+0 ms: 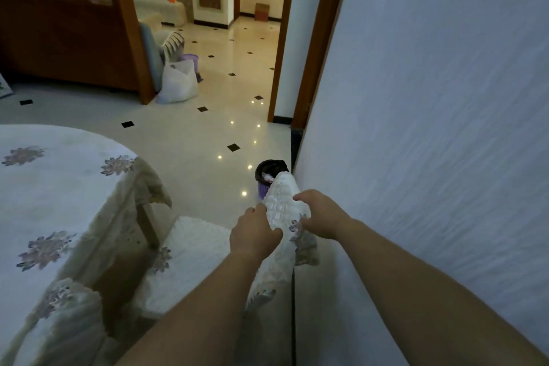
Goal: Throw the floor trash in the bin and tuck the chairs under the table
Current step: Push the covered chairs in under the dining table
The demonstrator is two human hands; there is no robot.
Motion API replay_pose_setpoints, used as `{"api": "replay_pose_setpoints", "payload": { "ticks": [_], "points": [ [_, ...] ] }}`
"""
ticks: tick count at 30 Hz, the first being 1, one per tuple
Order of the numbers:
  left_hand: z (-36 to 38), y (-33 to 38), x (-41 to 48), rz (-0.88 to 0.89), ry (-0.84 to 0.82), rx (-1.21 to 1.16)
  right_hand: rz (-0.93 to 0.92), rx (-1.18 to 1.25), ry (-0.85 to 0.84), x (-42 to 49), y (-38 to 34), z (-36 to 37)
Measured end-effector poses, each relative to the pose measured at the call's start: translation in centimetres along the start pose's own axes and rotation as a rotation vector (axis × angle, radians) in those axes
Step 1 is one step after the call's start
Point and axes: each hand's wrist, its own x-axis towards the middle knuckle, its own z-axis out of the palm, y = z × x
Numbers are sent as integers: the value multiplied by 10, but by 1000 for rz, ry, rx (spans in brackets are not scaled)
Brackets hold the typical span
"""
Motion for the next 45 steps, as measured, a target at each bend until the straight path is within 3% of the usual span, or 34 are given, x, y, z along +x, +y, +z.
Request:
{"api": "replay_pose_setpoints", "payload": {
  "ticks": [20, 45],
  "points": [
    [121, 5, 58, -142, -57, -121, -118, -214, -209, 131, 75, 15],
    [124, -5, 73, -81, -55, -82, -171, -281, -272, 175, 73, 36]
  ]
}}
